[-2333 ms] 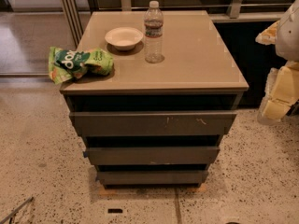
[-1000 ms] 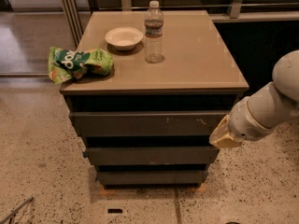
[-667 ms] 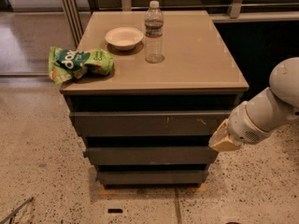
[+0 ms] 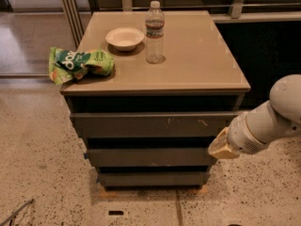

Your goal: Open middle drawer

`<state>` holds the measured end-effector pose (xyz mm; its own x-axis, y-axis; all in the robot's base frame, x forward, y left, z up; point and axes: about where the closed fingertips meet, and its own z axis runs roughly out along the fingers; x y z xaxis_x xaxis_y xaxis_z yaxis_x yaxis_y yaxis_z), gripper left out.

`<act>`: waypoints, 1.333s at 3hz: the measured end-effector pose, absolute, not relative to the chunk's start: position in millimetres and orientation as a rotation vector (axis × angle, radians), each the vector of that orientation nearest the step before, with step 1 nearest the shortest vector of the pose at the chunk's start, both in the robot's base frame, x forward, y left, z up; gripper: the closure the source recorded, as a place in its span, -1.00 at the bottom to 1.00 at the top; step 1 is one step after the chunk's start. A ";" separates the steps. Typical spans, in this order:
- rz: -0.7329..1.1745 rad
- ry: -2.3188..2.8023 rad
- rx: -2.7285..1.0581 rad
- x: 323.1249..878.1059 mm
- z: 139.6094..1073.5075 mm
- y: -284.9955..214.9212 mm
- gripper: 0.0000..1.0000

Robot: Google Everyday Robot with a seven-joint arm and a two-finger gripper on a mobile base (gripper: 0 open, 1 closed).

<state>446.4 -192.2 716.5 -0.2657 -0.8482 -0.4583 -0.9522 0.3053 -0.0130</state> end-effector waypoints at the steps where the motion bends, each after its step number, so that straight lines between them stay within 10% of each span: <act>1: 0.439 2.087 -1.567 452.0 661.2 -177.1 1.00; 3: 0.638 1.937 -1.555 502.0 513.6 -129.9 1.00; 4: 0.670 1.942 -1.549 499.1 501.3 -124.9 0.62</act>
Offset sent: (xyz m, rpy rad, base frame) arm 0.0698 0.0666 -0.2102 0.3891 -0.1350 0.0990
